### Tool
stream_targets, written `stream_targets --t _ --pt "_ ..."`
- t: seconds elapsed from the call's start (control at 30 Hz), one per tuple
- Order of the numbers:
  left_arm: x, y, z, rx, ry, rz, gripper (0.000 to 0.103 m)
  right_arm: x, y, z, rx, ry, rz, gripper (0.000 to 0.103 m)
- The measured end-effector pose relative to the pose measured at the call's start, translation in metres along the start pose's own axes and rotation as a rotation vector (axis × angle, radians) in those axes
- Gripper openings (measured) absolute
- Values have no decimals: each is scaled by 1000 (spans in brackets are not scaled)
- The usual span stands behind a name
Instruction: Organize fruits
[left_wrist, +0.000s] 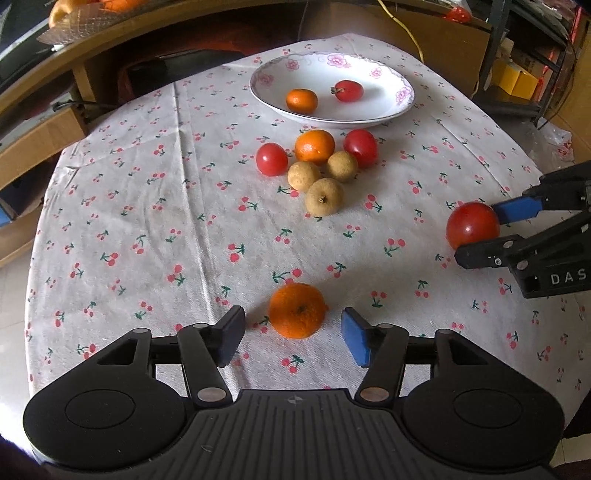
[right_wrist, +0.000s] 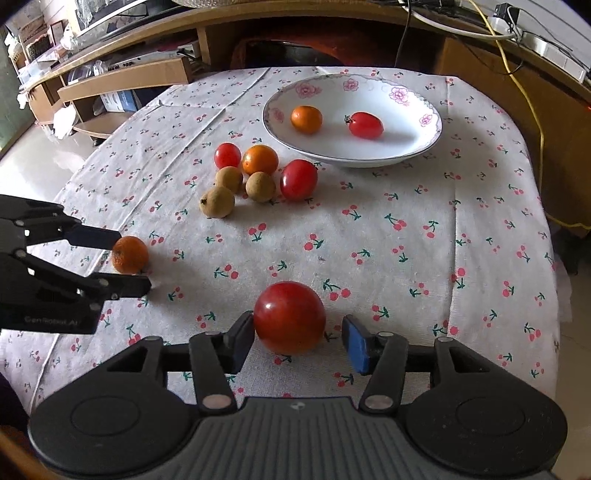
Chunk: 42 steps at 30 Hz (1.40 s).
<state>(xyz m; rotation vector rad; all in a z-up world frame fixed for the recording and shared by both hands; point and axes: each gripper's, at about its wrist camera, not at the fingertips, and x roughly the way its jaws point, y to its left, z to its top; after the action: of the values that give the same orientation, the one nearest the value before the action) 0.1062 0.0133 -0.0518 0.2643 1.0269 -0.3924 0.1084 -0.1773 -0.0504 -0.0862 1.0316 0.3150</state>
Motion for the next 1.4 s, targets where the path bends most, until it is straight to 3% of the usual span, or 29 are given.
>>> stream_targets --t 0.4,0.47,0.5,0.53,0.6,0.93,1.4 --pt "1 -1 1 -3 1 2 64 6 5 1 -23 -4 -15 52" --pt "1 0 2 -13 2 3 59 6 7 2 -24 -3 -26 46" --pt "0 0 2 -16 1 2 51 6 7 2 -23 -3 -24 42" --pt "0 1 2 -21 2 -1 43 5 8 2 -22 -3 -21 41" --pt "0 1 2 -27 2 1 39 5 10 2 -25 -2 -32 41" --pt "-7 -6 14 -37 -25 3 38 -8 8 12 9 -49 -29 41" --pt "-14 -16 66 -60 -115 -1 39 -17 2 44 53 -130 -33 41"
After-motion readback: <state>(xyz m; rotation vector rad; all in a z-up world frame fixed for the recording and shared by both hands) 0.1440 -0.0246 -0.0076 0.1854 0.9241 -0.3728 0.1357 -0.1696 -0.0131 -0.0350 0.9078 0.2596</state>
